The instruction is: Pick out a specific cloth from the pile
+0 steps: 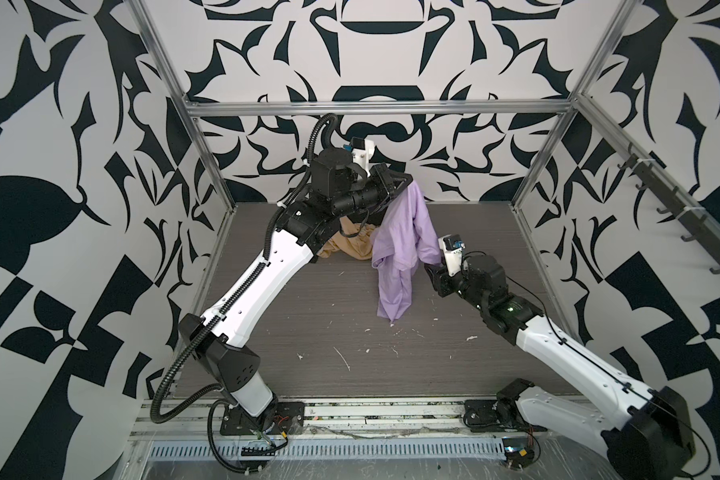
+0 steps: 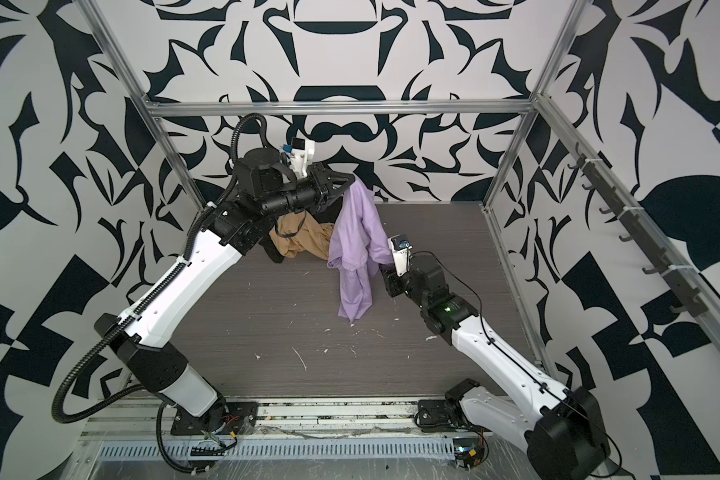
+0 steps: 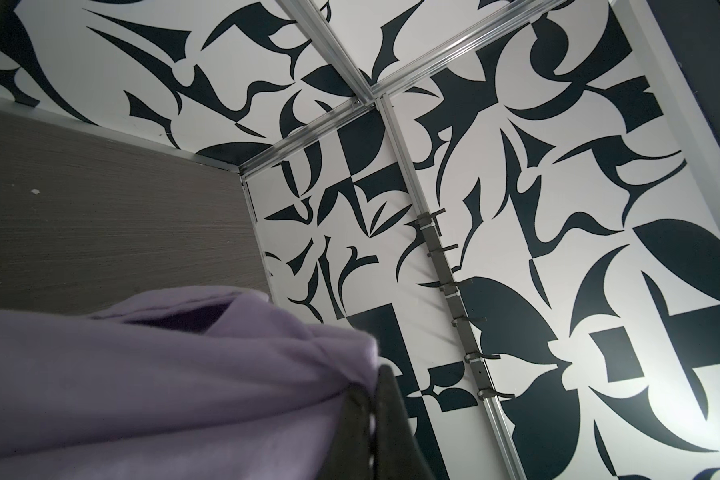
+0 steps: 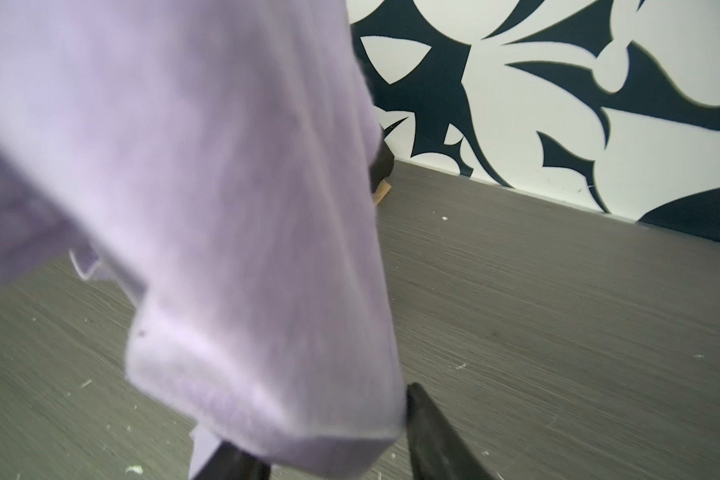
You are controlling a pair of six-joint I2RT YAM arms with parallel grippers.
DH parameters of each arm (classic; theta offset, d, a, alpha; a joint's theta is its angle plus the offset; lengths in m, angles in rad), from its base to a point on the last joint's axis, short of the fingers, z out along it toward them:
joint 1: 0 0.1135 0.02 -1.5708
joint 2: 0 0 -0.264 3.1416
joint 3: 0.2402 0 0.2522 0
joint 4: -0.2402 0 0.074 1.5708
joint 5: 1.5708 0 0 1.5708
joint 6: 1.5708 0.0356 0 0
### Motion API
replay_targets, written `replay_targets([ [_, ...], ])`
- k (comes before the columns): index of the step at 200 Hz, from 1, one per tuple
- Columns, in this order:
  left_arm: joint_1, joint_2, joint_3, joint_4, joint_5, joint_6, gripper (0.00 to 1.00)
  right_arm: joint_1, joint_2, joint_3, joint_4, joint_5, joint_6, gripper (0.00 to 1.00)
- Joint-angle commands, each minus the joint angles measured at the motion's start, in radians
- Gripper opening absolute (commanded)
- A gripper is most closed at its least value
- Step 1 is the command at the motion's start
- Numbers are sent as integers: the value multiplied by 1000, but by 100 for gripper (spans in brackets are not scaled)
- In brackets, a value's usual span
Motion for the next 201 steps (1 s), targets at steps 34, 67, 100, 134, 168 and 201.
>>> replay_targets([
  [34,-1,-55,-8,62,-12,32,0,2,-161,54,-120,-204,-61,60],
  [67,-2,-52,-13,62,-7,32,0,3,-227,48,-11,-286,-81,62],
  [100,-1,-60,-27,58,-10,31,0,3,-248,129,-38,-330,-122,65],
  [134,-7,-62,-33,61,-13,30,0,3,-205,180,101,-290,-77,70],
  [168,-17,-42,-37,62,-11,24,0,2,-61,288,137,-279,-142,82],
  [201,-23,-27,-26,62,-7,18,0,3,45,321,227,-216,-130,85],
])
